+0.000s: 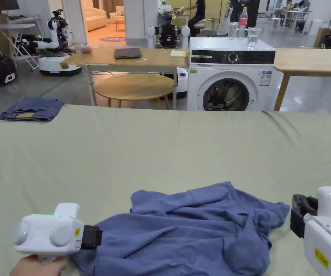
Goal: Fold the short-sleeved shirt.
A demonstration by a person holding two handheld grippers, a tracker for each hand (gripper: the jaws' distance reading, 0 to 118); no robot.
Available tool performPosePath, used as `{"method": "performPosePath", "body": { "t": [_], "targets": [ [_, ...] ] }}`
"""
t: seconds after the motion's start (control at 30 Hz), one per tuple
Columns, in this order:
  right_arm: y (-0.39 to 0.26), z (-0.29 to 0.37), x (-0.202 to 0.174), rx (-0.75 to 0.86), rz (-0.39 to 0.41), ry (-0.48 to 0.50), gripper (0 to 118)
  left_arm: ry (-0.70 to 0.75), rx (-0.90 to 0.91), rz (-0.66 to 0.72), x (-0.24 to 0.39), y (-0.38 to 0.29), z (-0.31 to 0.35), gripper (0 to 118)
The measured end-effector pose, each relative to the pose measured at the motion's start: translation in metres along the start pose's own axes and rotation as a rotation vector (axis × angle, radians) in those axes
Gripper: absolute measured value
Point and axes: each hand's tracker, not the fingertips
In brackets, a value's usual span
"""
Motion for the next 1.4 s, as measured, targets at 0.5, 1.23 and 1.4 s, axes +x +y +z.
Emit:
{"method": "performPosePath", "body": {
  "t": [0.5,1.23,1.4],
  "targets": [
    [-0.041,-0.186,0.089,-0.353,-0.089,0.003,75,-0.054,0.108,-0.064,0.03,0.01,0.063,0],
    [0.032,-0.187,0.07,-0.283,-0.085,0.072,6,0.058,0.28,-0.168,0.017,0.04,0.088,0],
    [0.121,-0.121,0.072,-0.089,0.015,0.056,6,0.162,0.434,-0.219,0.006,0.087,0.143,0]
  ]
}}
